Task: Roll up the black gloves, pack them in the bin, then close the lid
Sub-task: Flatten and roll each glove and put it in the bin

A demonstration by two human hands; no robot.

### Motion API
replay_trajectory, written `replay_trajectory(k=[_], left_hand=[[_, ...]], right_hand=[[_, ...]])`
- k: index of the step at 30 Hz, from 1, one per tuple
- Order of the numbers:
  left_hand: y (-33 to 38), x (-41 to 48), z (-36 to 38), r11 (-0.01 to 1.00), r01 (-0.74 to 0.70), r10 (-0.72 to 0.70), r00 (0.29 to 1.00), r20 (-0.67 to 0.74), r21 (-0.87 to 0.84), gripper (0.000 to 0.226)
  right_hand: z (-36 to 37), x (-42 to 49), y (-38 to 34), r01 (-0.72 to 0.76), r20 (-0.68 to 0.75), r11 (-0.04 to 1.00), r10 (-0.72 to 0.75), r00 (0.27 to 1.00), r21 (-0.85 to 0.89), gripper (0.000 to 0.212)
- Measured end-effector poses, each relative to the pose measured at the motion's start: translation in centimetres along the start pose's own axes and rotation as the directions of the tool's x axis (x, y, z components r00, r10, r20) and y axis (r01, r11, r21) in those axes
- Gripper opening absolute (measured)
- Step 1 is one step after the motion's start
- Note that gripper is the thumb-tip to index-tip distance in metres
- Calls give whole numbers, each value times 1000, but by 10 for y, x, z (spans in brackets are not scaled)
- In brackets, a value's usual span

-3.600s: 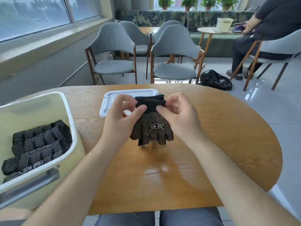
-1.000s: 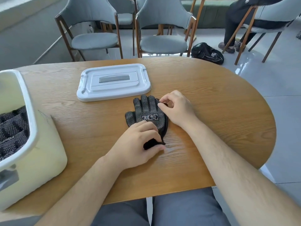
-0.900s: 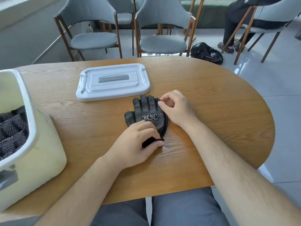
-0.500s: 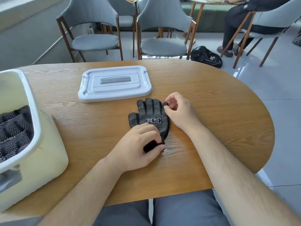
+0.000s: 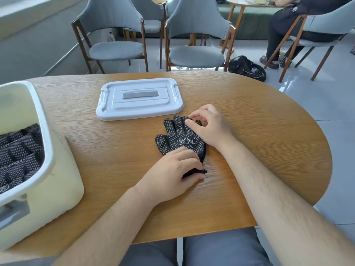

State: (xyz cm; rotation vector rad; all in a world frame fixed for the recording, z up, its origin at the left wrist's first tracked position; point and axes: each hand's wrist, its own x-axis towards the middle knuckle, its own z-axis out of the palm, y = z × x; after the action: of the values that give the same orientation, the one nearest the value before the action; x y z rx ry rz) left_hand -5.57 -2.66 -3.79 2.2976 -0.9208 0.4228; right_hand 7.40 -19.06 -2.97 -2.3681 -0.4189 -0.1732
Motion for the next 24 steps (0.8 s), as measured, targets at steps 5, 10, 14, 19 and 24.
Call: replay_trajectory(k=[5,10,14,19,24], left_hand=[[0,-1,-1,1000,-10,10,1000,8,1,14],[1,-3,-2,1000,-20,19,1000,-19,-4,14],[3,-3,-5,1000,-9,9,1000,-22,-29,13],[4,-4,-6,997,11,-11,1000,8,-78,14],[5,-2,-6,997,21,-21,1000,7,-72,13]], right_hand=[[8,4,2,57,-14,998,-58,998,-22,11],[3,-2,3,69,-121,994,-58,991,89,10],[5,-1,3,22,-47,999,-23,999,-25,8],[5,4,-3,65,-76,994,-58,995,90,11],[13,10,-11,75,63,997,-74,995,-22,12]])
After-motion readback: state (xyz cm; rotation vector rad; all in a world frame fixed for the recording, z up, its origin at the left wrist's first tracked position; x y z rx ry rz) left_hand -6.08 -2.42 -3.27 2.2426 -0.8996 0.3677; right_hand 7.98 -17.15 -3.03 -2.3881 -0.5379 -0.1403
